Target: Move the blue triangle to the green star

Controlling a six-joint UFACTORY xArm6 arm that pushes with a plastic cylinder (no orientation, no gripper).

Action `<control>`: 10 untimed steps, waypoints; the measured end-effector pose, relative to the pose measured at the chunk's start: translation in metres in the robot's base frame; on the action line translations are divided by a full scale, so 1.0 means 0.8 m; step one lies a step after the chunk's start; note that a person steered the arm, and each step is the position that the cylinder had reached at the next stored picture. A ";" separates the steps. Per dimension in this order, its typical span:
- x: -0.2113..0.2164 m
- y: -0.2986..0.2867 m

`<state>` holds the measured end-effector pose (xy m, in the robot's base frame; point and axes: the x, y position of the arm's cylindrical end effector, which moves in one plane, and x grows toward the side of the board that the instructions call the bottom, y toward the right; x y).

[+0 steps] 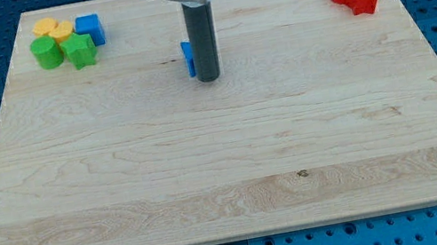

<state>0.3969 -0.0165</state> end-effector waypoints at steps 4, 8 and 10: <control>-0.042 -0.110; -0.010 0.088; -0.056 0.076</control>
<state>0.3518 0.0446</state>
